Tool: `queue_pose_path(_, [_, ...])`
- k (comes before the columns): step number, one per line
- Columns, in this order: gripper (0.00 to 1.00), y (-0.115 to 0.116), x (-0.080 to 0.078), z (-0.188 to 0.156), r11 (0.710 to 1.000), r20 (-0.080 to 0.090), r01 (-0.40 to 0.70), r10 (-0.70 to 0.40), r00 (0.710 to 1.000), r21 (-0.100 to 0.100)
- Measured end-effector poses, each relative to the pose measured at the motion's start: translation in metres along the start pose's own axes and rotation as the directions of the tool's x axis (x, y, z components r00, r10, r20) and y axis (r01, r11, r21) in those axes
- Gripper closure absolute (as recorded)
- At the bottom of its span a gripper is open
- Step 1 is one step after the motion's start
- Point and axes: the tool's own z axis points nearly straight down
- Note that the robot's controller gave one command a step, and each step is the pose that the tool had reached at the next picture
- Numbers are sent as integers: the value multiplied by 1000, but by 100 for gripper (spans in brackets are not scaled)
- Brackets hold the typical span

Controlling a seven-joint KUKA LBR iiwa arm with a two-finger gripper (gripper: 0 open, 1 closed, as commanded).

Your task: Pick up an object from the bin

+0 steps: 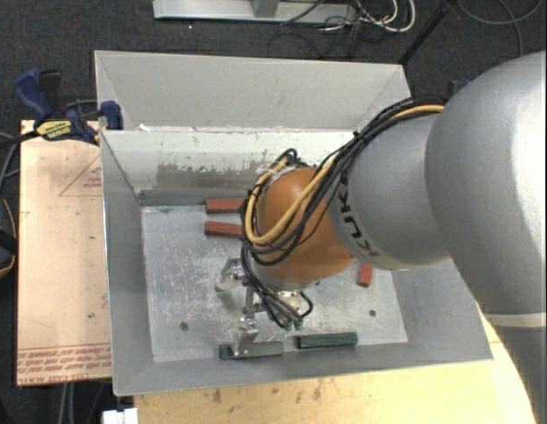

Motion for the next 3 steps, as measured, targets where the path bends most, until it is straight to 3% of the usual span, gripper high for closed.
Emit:
queue_pose_path(1, [0,-33,10,-11,999,-12,46,-46,999,6])
queue_pose_path(2, [100,-42,13,4,978,-30,210,-209,977,3])
queue_pose_path(3, [100,-42,13,4,978,-30,209,-209,977,3])
